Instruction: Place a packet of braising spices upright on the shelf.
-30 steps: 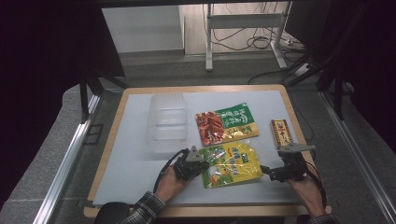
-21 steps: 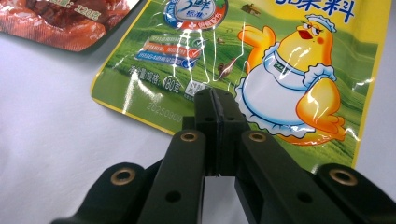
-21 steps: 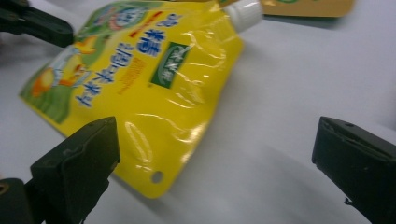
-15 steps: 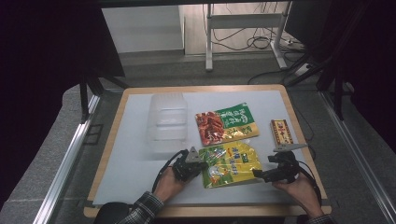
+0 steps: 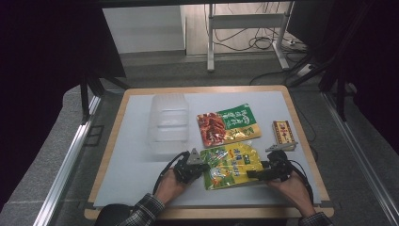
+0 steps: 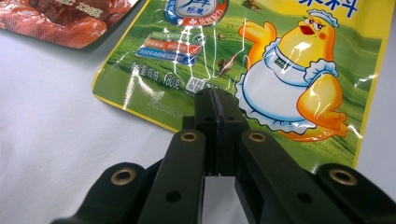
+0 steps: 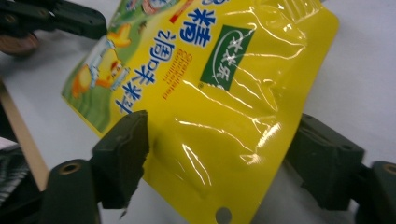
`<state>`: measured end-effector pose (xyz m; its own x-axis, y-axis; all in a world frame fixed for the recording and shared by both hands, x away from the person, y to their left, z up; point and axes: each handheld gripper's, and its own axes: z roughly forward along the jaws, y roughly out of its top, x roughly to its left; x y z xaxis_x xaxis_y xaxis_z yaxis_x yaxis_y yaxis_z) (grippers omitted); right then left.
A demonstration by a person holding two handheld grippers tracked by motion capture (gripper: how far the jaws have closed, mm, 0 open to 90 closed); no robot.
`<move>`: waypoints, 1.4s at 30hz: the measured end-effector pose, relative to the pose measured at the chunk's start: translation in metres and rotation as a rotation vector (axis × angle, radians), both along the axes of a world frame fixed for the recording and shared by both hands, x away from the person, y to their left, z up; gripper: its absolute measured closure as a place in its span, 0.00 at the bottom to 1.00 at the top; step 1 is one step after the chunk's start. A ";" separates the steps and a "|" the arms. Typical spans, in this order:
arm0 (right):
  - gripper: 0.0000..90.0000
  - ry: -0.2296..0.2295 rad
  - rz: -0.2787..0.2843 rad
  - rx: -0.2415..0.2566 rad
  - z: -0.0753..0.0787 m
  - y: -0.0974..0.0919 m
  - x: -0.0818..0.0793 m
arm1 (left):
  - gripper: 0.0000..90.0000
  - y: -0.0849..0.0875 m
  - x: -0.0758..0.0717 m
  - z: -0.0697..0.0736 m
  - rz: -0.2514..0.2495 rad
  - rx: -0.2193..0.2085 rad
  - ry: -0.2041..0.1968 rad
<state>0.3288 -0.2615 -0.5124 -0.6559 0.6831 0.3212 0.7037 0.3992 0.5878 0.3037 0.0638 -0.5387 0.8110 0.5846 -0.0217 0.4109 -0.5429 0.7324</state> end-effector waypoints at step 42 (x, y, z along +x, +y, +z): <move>0.98 0.030 0.010 0.230 0.011 0.006 0.010 | 0.61 0.009 -0.011 0.007 0.036 -0.024 -0.034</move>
<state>0.3389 -0.2553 -0.5015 -0.6502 0.5829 0.4873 0.7187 0.2639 0.6433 0.2929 0.0724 -0.5316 0.7901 0.6130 -0.0088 0.4041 -0.5100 0.7593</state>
